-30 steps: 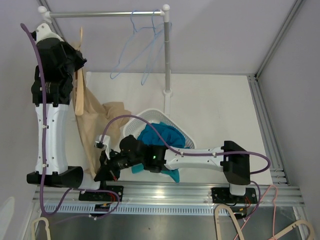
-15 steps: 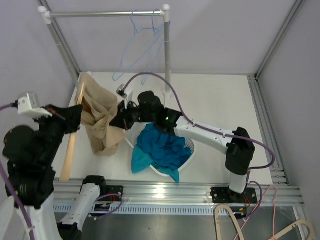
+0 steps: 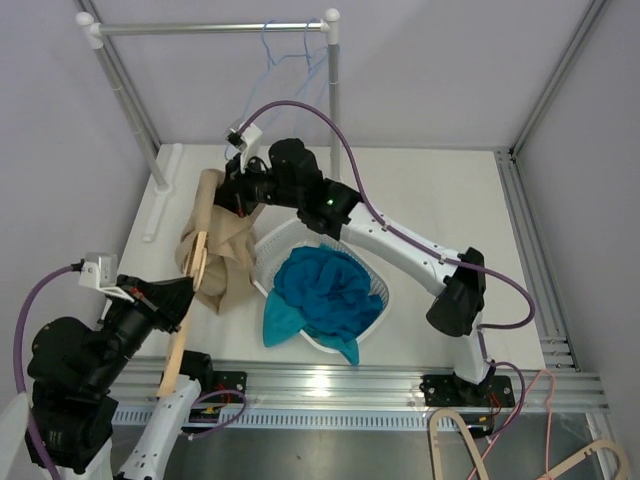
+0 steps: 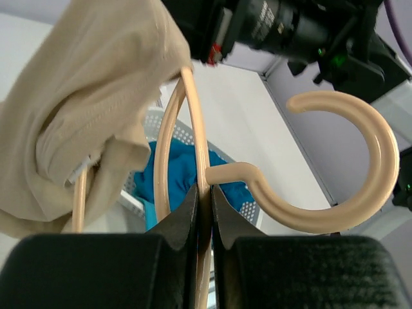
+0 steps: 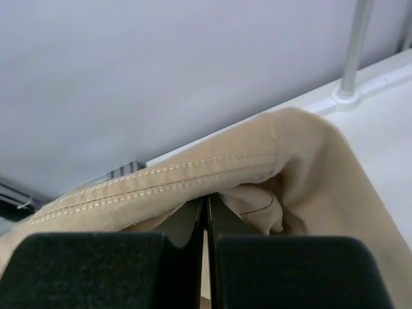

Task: Remove the t-shirt from the hanger

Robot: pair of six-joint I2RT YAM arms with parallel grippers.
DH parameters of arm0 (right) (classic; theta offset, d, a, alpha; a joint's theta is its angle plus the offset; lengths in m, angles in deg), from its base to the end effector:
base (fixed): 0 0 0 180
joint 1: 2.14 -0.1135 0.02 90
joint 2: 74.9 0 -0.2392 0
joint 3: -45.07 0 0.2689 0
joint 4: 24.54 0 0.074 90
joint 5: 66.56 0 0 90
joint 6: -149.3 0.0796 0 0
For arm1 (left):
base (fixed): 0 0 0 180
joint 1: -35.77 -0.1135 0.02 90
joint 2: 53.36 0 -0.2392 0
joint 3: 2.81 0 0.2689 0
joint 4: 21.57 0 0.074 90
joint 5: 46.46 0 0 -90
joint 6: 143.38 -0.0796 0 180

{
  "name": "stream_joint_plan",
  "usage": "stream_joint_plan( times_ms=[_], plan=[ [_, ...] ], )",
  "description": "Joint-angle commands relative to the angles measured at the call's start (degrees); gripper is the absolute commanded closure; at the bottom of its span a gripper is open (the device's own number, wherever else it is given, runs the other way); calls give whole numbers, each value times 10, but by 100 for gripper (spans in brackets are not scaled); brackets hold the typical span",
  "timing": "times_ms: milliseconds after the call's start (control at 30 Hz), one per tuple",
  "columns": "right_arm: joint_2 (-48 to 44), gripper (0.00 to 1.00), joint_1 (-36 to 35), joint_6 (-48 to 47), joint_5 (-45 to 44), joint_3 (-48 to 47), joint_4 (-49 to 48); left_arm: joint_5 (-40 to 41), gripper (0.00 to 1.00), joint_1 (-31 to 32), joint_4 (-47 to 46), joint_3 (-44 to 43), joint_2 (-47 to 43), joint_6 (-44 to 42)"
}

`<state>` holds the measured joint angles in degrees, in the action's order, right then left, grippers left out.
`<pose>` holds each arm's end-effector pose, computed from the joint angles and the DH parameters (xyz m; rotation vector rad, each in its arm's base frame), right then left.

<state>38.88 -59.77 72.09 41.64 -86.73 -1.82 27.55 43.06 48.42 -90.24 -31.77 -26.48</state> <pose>0.2581 0.4536 0.4033 -0.9176 1.5385 1.1732 0.0545 -0.0291 0.4360 -0.0695 1.6837 -0.6812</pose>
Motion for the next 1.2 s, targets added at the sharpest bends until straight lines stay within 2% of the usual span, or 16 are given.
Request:
stream_joint_plan(
  times_ms=[0,200,367,500,667,800,867,900,933,1000,1100,1167],
  plan=[
    [22,100,29,0,-34,-50,13,-48,99,4,-30,23,-37,6],
    [20,100,48,15,-119,-56,13,-69,99,4,-39,27,-71,6],
    [15,100,67,19,-152,-66,12,-77,99,4,-67,9,-94,42],
    [18,100,83,21,-135,-95,17,-84,99,4,-64,0,-126,71],
    [20,100,84,27,-117,-105,15,-99,99,4,-81,-38,-154,65],
    [10,100,81,37,-60,-132,14,-49,99,12,-109,-66,-178,47],
    [-20,100,74,35,-32,-125,-13,1,99,23,-118,-44,-190,47],
    [-35,100,73,38,27,-113,-41,19,99,26,-120,-36,-193,47],
    [-52,100,74,46,53,-92,-124,34,99,34,-119,-28,-191,47],
    [-101,100,74,54,80,-41,-187,68,99,43,-121,9,-188,49],
    [-146,100,74,15,65,-41,-238,99,99,49,-132,68,-180,55],
    [-167,100,73,-2,22,-39,-276,123,99,49,-131,84,-173,59]
  ],
)
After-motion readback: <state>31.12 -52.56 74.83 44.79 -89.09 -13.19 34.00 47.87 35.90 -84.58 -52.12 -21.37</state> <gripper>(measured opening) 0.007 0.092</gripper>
